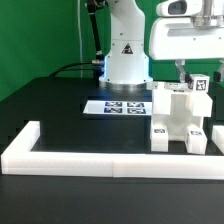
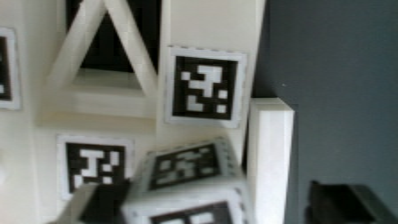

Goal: Assemble chair

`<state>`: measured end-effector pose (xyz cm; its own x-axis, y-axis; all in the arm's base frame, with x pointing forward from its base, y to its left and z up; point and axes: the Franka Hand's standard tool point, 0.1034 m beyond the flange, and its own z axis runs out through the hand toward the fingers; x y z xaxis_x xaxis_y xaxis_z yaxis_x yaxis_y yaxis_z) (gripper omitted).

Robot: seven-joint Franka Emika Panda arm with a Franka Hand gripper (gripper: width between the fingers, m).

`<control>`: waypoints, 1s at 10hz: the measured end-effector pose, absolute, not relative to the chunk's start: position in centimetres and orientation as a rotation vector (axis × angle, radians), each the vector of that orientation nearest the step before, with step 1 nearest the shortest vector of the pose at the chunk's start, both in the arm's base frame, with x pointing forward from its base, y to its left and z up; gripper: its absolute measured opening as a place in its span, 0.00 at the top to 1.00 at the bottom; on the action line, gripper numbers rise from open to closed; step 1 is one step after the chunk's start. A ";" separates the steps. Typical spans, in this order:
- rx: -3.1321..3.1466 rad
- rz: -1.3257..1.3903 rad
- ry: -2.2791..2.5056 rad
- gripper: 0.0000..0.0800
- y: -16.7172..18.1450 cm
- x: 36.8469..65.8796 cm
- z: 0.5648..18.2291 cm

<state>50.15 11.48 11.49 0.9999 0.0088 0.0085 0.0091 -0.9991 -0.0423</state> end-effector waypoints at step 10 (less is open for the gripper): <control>-3.050 -0.001 0.535 0.64 11.5 50.2 11.5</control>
Offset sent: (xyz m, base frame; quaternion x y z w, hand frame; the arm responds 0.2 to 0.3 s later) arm 0.0000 0.0000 0.0000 0.0000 0.0000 0.0650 0.9979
